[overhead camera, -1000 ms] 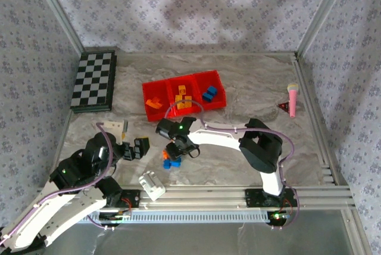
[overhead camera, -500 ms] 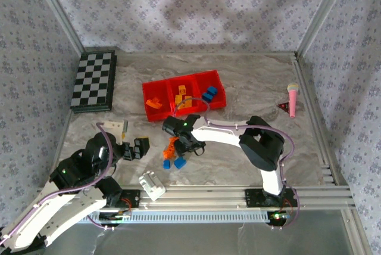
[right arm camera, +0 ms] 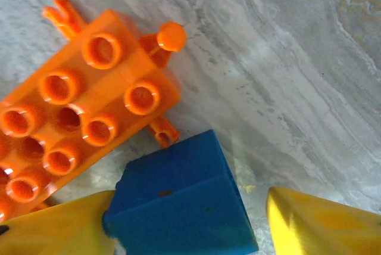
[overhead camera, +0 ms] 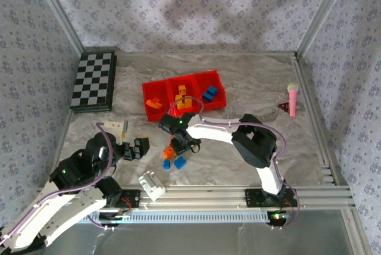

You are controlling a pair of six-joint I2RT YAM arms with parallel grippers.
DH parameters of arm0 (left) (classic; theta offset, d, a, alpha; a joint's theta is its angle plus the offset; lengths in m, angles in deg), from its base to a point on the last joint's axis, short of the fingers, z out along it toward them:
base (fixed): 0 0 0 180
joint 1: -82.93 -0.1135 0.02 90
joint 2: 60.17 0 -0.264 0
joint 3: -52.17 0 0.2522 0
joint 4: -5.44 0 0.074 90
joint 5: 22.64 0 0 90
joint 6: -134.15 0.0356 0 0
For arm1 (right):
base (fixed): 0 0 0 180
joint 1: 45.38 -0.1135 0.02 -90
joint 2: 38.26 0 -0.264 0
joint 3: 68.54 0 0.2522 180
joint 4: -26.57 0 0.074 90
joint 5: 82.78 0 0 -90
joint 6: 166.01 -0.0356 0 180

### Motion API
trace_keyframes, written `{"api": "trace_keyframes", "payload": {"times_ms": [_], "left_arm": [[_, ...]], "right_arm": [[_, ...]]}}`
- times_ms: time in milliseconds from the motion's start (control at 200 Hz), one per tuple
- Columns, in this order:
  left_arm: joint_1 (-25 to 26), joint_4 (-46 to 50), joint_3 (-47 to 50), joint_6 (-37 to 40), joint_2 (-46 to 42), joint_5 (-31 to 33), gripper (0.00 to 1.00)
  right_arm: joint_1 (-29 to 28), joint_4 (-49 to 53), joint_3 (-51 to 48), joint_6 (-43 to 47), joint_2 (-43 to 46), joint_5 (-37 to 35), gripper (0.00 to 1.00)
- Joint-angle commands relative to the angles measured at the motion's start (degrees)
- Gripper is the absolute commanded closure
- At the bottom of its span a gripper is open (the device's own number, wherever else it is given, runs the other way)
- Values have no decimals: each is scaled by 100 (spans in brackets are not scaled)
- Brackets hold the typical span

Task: Sort the legos into containers by color
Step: Pick up the lego from the bottom-center of the table.

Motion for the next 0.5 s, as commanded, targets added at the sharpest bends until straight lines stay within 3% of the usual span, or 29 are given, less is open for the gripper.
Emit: {"api": "trace_keyframes", "payload": {"times_ms": [0, 495], "left_arm": [[43, 41, 23, -45, -26, 21, 0], [45, 34, 21, -28, 36, 46, 0]], "right_arm": [[100, 75, 4, 104, -65, 56, 36], [269, -280, -420, 107, 122, -199, 56]]}}
